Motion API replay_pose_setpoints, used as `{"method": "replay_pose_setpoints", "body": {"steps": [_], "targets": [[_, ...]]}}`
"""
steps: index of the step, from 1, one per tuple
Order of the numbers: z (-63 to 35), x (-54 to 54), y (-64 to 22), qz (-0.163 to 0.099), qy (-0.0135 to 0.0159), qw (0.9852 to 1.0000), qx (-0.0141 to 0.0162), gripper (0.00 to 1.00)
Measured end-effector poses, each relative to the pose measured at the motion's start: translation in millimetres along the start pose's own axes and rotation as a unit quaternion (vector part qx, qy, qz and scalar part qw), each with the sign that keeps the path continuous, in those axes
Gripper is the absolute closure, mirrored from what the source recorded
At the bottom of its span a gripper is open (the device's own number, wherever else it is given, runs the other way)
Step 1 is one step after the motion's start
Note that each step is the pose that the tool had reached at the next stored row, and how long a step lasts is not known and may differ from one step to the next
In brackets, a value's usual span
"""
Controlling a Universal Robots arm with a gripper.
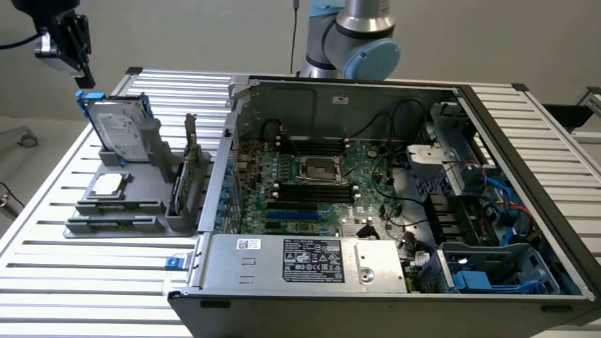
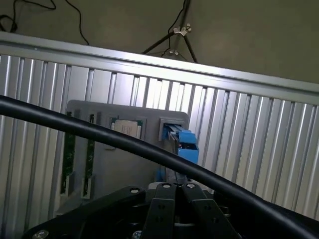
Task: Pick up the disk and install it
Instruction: 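Pick up the disk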
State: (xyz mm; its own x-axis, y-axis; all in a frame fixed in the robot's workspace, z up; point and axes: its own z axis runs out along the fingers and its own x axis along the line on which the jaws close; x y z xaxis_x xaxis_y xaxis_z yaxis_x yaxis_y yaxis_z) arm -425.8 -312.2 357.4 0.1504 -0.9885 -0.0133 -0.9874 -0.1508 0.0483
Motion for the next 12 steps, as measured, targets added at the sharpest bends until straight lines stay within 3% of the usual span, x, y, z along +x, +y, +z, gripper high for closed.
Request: {"method": "replay_pose_setpoints", "body": {"steps": [2, 4, 7, 9, 12], "targets": [[0.0, -0.1, 0.0, 0.0, 0.0, 1.0, 0.0001, 0.88], [0.0, -0.1, 0.0, 0.0, 0.0, 1.0, 0.0, 0.76], [0.2, -0.1, 0.1, 0.0, 0.0, 1.0, 0.0001, 0.7], [1.2, -0.3, 0.9, 0.0, 0.0001, 1.0, 0.0007, 0.58], [4.6, -2.0, 4.8, 0.0, 0.001, 1.0, 0.0066, 0.58]]}}
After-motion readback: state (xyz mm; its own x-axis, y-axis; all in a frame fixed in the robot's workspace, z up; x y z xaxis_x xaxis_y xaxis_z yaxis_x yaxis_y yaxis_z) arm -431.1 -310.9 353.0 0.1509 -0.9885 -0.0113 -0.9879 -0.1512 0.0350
